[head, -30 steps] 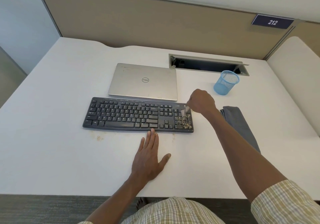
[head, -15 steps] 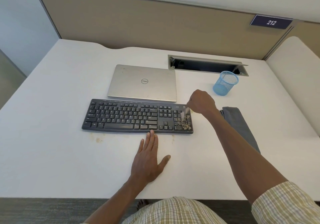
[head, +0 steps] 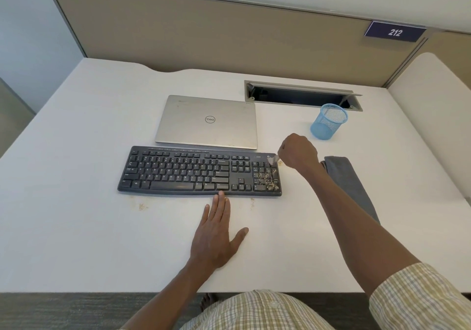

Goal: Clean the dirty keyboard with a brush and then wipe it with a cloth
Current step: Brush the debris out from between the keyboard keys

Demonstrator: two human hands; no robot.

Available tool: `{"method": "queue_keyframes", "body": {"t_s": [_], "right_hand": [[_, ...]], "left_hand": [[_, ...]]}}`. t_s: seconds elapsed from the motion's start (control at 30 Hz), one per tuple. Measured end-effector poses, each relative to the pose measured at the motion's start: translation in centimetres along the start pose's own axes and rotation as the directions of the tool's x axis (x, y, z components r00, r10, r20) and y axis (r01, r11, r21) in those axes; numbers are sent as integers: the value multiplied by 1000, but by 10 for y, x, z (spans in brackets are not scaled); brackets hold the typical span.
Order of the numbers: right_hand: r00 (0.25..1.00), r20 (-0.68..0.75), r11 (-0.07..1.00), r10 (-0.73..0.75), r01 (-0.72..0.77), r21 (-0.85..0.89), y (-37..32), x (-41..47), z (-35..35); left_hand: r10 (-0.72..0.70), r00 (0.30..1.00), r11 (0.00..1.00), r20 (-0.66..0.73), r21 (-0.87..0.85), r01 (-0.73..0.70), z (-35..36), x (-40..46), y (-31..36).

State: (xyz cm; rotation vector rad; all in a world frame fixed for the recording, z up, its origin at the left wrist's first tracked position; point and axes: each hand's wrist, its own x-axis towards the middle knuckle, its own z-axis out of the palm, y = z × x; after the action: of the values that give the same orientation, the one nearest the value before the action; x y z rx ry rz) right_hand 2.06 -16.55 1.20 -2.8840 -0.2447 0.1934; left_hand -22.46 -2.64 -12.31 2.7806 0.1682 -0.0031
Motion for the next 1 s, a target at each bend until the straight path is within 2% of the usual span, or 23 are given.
{"method": "queue_keyframes", "body": {"t_s": [0.07, 0.17, 0.3, 0.4, 0.53, 0.67, 0.77, 0.9, 1.0], "right_hand": [[1000, 25, 1000, -8, 8, -1, 0, 0, -1], [999, -39, 1000, 5, -5, 6, -1, 1, -2], [999, 41, 1000, -15, 16, -21, 0, 3, -4], [999, -47, 1000, 2, -3, -5, -1, 3, -4], [999, 45, 999, -5, 7, -38, -2, 2, -6], [999, -34, 1000, 5, -6, -23, -2, 5, -5], [999, 49, 999, -13, 15, -42, -3, 4, -4], [1000, -27, 999, -10, 9, -32, -3, 4, -2], [999, 47, 998, -23, 26, -50, -2, 5, -3]], "left_hand": [[1, 1000, 1000, -2, 4, -1, 1, 0, -1], [3, 1000, 1000, 0, 5, -3, 0, -1, -1], [3, 1000, 1000, -10, 7, -3, 2, 0, -1], [-1, 1000, 1000, -7, 6, 1, 3, 0, -2], [4, 1000, 1000, -12, -1, -4, 3, 0, -1], [7, 1000, 1000, -23, 2, -7, 3, -1, -1], [2, 999, 1000, -33, 4, -2, 4, -1, -2], [2, 1000, 1000, -28, 5, -2, 6, -1, -3], [4, 1000, 1000, -22, 0, -4, 4, -1, -2]]}}
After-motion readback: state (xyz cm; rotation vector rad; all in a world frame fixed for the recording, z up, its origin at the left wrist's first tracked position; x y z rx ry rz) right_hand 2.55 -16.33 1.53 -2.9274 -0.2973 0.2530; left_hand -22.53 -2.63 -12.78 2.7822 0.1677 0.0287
